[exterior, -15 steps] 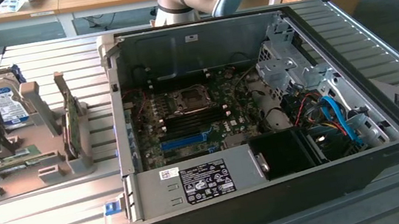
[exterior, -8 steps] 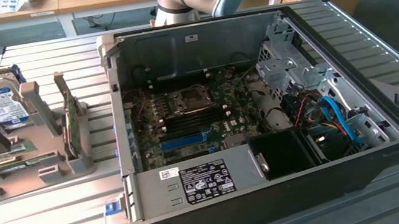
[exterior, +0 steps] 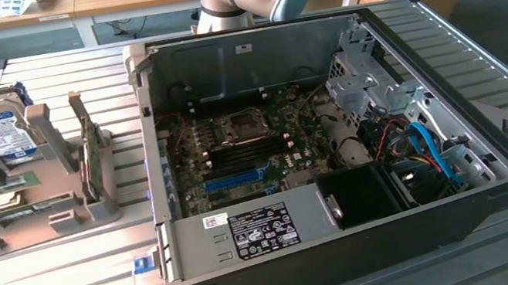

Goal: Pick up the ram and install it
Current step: 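Pick up the ram and move it above insertion slot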

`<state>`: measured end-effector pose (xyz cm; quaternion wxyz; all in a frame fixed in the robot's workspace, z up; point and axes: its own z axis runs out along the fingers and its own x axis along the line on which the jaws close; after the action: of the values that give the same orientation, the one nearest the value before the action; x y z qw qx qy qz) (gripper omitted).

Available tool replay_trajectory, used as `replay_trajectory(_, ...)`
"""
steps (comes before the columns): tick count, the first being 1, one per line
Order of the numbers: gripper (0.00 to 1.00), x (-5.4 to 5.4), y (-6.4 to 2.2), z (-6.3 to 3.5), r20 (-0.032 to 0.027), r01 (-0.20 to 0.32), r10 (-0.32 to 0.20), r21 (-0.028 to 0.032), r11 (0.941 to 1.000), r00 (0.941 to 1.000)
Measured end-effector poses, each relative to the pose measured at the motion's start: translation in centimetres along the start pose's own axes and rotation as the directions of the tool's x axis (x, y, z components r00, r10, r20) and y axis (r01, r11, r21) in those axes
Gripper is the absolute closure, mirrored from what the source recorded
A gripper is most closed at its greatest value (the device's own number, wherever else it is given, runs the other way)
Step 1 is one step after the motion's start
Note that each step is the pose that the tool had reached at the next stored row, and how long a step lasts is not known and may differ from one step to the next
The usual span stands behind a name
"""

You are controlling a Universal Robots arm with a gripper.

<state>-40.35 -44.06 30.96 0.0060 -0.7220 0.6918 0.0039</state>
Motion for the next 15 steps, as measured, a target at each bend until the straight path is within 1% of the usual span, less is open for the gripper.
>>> replay_trajectory(15,0.88,0.0,-0.01,-3.09,0.0003,-0.001,0.001,-0.0109,0.9999,1.0000)
